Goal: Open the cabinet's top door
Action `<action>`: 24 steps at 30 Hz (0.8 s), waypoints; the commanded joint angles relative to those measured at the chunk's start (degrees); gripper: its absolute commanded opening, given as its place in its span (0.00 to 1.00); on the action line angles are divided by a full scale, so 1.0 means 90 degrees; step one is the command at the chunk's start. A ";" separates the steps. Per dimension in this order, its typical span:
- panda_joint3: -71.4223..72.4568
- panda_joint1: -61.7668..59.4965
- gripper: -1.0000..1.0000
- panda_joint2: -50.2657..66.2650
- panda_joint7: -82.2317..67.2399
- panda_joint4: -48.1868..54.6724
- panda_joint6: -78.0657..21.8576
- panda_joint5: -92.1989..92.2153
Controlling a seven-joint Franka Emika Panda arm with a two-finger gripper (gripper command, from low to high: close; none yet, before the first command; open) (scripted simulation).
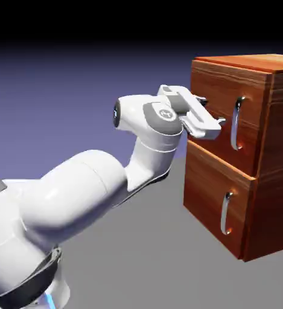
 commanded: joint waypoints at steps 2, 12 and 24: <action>-0.0260 0.0279 1.00 -0.0188 -0.0360 0.0074 -0.0115 -0.0554; -0.1057 0.1752 1.00 -0.0477 -0.1137 0.1150 -0.0318 -0.1906; -0.0285 0.0892 0.00 -0.0321 -0.0385 -0.0744 -0.2773 -0.1777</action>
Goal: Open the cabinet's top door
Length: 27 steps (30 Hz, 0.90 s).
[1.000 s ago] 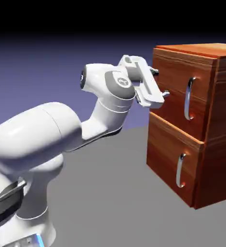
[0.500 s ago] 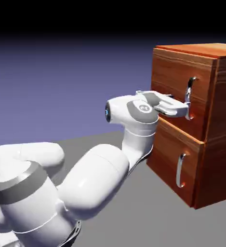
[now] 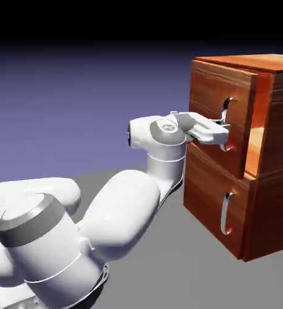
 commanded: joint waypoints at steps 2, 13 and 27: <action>0.0211 -0.0094 0.00 0.0058 0.0141 -0.0345 -0.0547 0.0131; 0.1483 0.0212 0.00 0.0557 0.0888 -0.1555 -0.3592 0.1300; 0.2588 0.2432 0.00 0.2192 0.2459 -0.1335 -0.7466 0.3839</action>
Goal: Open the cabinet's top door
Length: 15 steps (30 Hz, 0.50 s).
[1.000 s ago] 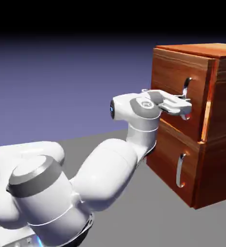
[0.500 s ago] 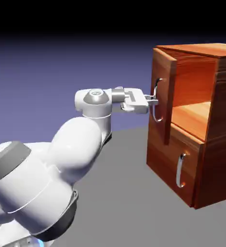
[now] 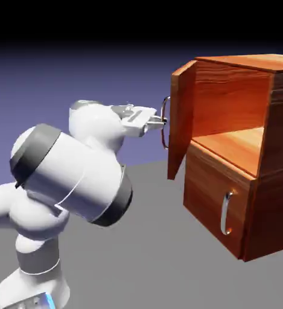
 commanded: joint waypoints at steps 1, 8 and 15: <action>0.0008 0.0231 0.00 0.0184 0.0179 0.0112 -0.0258 0.0246; -0.0338 0.1830 0.00 0.1588 0.1594 0.1236 -0.1619 0.2113; -0.1223 0.3150 0.00 0.3181 0.2801 0.2688 -0.1977 0.3941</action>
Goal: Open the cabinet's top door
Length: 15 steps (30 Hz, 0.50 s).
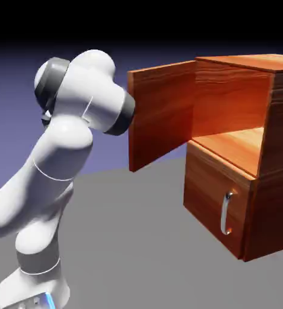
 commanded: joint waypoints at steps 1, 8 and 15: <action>-0.0151 0.0154 0.00 0.0231 0.0100 0.0196 0.0024 0.0216; -0.1283 0.1050 0.00 0.1846 0.0331 0.1341 0.0449 0.1476; -0.1988 0.1232 0.00 0.3460 -0.0081 0.1947 0.1247 0.2382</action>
